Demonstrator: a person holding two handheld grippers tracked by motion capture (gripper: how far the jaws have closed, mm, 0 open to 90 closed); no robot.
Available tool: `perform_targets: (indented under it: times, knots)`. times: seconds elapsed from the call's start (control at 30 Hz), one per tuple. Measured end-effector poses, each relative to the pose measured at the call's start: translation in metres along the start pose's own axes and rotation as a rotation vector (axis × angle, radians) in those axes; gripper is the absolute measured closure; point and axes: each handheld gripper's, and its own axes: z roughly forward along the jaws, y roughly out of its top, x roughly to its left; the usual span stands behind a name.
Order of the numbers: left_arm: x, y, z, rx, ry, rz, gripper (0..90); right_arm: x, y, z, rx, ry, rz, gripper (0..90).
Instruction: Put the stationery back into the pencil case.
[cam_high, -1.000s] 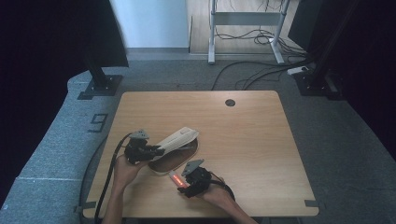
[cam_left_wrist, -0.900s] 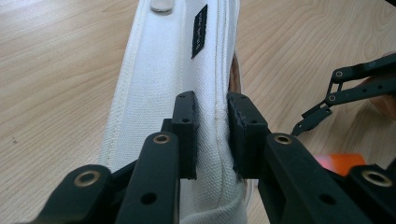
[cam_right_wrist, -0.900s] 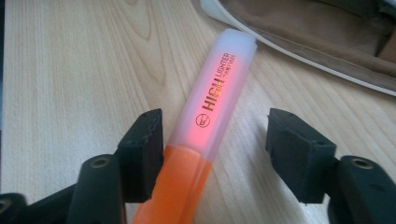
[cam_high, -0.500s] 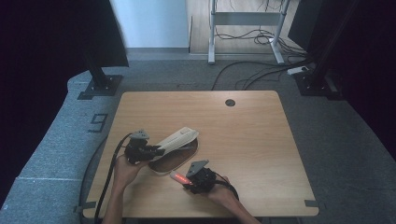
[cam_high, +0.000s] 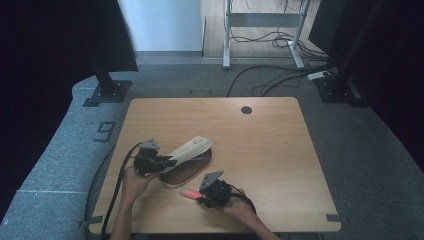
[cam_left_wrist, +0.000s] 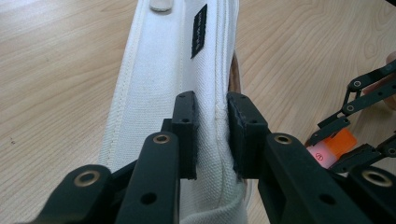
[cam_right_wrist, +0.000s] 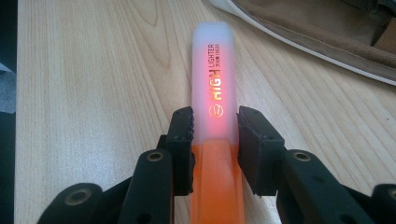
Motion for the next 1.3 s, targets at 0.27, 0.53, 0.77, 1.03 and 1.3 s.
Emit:
perform_targets:
  times: [0.27,0.53,0.77,1.03,1.3]
  knots:
    - [0.0,0.0,0.0,0.001,-0.001,0.002,73.9,0.0,0.002,-0.005,-0.013,0.006,0.001,65.6]
    - [0.0,0.0,0.0,0.002,-0.001,0.001,73.9,-0.004,0.002,-0.016,-0.042,0.001,0.014,65.6]
    - [0.0,0.0,0.0,-0.004,0.002,0.0,74.1,-0.012,0.002,-0.028,-0.064,-0.019,0.03,65.6]
    - [0.0,0.0,0.0,-0.004,0.004,0.001,74.3,-0.024,0.008,-0.036,-0.073,-0.049,0.037,65.6]
    - [0.0,0.0,0.0,-0.005,0.004,0.0,74.3,-0.04,0.018,-0.033,-0.075,-0.062,0.041,65.6]
